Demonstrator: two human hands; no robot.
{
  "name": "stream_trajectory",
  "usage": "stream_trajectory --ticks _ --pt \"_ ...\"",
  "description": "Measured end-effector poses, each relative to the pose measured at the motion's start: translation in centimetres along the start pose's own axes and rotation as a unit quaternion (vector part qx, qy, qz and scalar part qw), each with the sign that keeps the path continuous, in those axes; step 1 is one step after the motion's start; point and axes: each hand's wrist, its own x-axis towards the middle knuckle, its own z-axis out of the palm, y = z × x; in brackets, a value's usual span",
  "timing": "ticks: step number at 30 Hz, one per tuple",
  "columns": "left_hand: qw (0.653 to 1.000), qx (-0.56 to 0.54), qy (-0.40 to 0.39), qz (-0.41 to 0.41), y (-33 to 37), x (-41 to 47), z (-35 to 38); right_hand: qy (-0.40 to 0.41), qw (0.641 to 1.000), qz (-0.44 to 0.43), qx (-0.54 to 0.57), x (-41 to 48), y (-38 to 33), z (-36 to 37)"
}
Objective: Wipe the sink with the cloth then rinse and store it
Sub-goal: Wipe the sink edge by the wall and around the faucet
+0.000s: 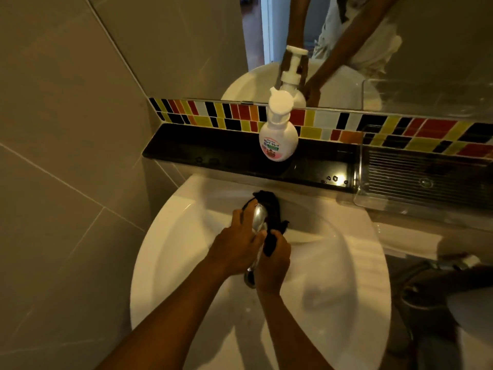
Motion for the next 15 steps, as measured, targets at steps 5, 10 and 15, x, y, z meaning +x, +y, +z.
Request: stream_trajectory --ticks 5,10,15 --pt "1.0 0.02 -0.002 0.017 -0.5 0.2 0.0 -0.008 1.0 -0.007 -0.002 -1.6 1.3 0.4" --pt "1.0 0.023 -0.001 0.01 -0.4 0.3 -0.2 -0.009 0.997 -0.071 -0.02 -1.8 2.9 1.3" --pt "1.0 0.022 -0.006 0.006 -0.2 0.1 0.0 -0.057 0.995 -0.078 -0.037 -1.9 4.2 1.4"
